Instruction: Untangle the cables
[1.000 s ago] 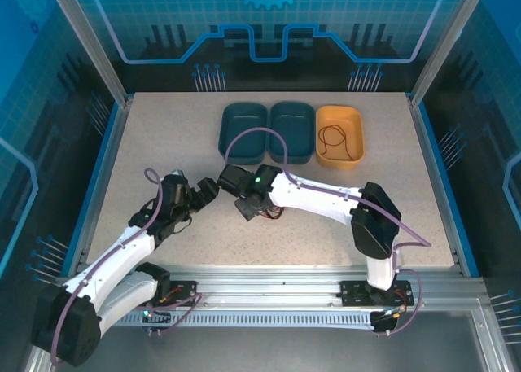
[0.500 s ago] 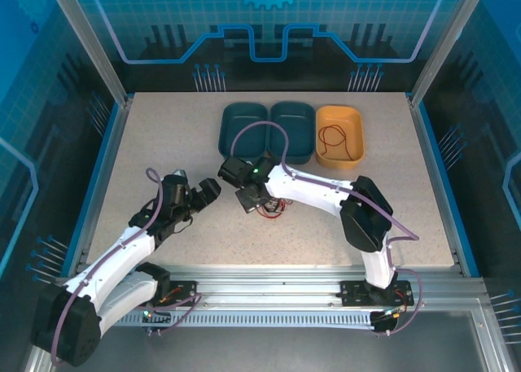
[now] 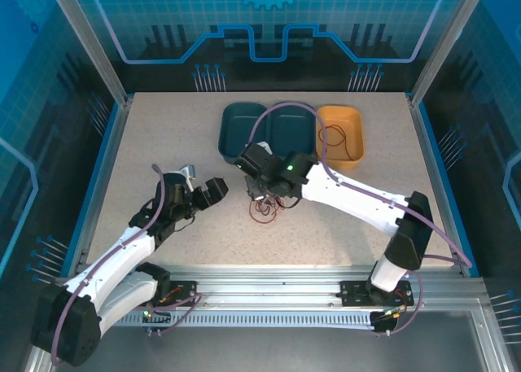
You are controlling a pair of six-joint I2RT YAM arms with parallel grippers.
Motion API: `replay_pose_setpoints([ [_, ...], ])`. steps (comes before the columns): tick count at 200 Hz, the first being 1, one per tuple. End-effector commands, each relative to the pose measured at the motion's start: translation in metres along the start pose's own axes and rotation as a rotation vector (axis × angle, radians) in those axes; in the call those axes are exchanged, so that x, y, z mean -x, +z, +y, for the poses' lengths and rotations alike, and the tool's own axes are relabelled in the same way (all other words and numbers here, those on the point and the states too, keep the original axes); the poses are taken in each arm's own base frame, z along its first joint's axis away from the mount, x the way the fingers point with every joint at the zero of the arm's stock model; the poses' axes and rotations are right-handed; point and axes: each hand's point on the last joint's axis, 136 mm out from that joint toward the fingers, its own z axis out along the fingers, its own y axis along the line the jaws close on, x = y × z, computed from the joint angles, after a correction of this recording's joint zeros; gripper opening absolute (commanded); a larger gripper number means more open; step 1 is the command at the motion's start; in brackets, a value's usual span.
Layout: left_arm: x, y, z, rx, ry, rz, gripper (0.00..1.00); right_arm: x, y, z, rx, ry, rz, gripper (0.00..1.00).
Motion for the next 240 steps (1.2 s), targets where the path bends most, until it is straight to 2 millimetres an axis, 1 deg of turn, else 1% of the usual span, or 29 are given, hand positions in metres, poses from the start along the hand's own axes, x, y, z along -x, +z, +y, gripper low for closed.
replay_pose_setpoints([
  [1,-0.005,0.001,-0.01,-0.056,0.05,0.029,0.99,0.005,-0.012,-0.001,-0.016,0.013,-0.063,0.0],
  [25,-0.015,0.006,-0.014,-0.061,0.07,0.06,0.99,0.006,-0.017,0.003,-0.003,0.009,-0.076,0.0],
  [52,-0.027,0.012,-0.024,-0.078,0.103,0.082,0.99,0.005,-0.022,0.004,0.003,0.009,-0.075,0.0],
  [81,-0.033,0.015,-0.042,-0.157,0.125,0.082,0.99,0.005,-0.03,-0.006,-0.017,0.037,-0.097,0.0],
  [106,-0.035,0.015,-0.051,-0.197,0.165,0.078,0.99,0.008,-0.036,-0.015,-0.021,0.07,-0.123,0.0],
  [117,-0.038,0.015,-0.052,-0.198,0.184,0.087,0.99,0.01,-0.037,-0.018,-0.016,0.085,-0.133,0.0],
  [131,-0.042,0.017,-0.051,-0.201,0.199,0.098,0.96,0.01,-0.037,-0.02,-0.003,0.101,-0.143,0.0],
  [148,-0.051,0.021,-0.049,-0.196,0.219,0.118,0.91,0.011,-0.035,-0.019,0.024,0.121,-0.144,0.0],
  [170,-0.066,0.03,-0.044,-0.177,0.243,0.158,0.91,0.013,-0.033,-0.021,0.035,0.137,-0.147,0.0],
  [183,-0.075,0.036,-0.043,-0.186,0.24,0.185,0.9,0.016,-0.035,-0.022,0.039,0.144,-0.157,0.0],
  [212,-0.091,0.048,-0.051,-0.228,0.233,0.224,0.87,0.023,-0.043,-0.018,0.08,0.151,-0.187,0.0],
  [240,-0.095,0.064,-0.053,-0.232,0.215,0.24,0.81,0.028,-0.052,-0.017,0.112,0.162,-0.217,0.0],
])
